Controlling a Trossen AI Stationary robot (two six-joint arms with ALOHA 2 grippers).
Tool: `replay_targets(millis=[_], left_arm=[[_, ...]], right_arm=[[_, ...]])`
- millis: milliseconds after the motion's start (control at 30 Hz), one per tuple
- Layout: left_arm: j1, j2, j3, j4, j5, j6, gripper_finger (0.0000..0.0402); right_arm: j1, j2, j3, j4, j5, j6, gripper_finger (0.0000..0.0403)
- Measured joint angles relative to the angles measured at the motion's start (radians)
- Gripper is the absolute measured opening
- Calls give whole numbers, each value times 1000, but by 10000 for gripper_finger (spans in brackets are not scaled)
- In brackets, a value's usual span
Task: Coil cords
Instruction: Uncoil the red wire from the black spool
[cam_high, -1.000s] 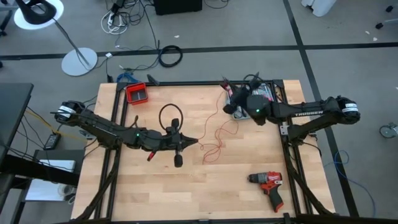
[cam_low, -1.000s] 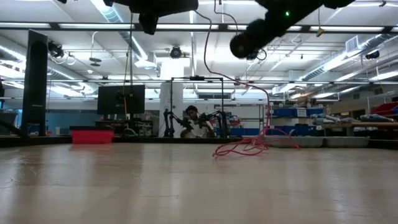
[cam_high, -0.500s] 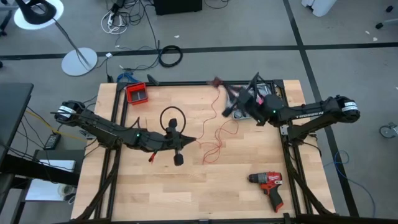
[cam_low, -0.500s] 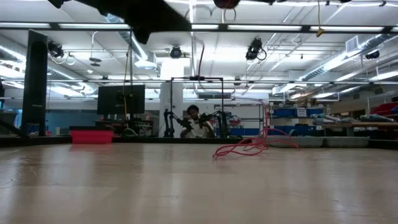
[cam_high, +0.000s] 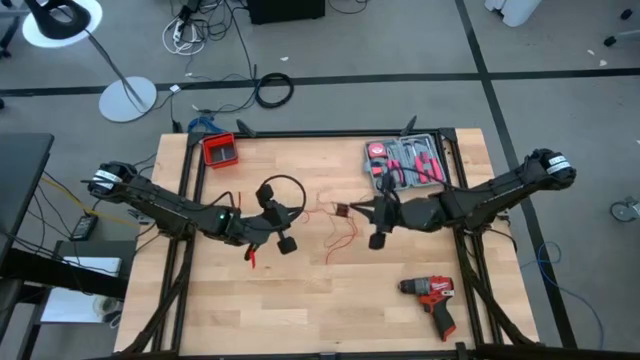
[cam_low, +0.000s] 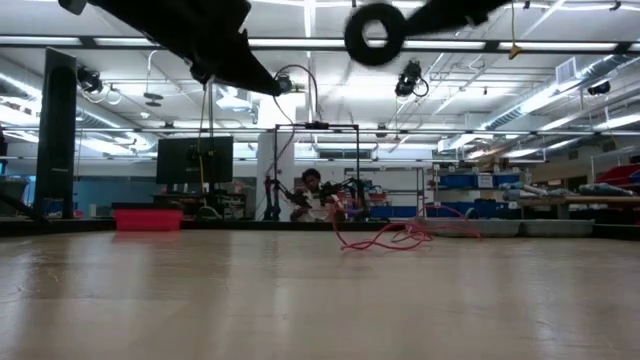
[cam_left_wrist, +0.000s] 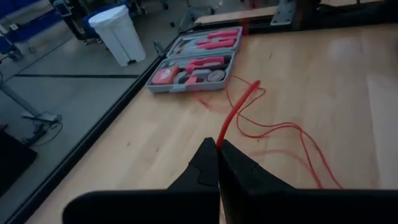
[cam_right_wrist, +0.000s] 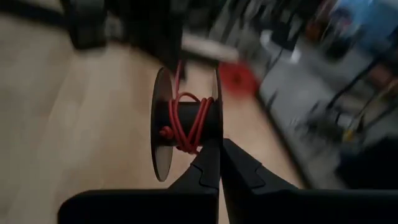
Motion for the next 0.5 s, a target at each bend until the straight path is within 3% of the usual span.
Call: replay_targets(millis=[233,500], left_arm=[[-2,0,85,-22,-1,90,0],[-3,0,224,-202,-29,152,0]], right_arm=[[4,0,0,-337,-9,252,0],[6,0,0,-444,-166,219,0]])
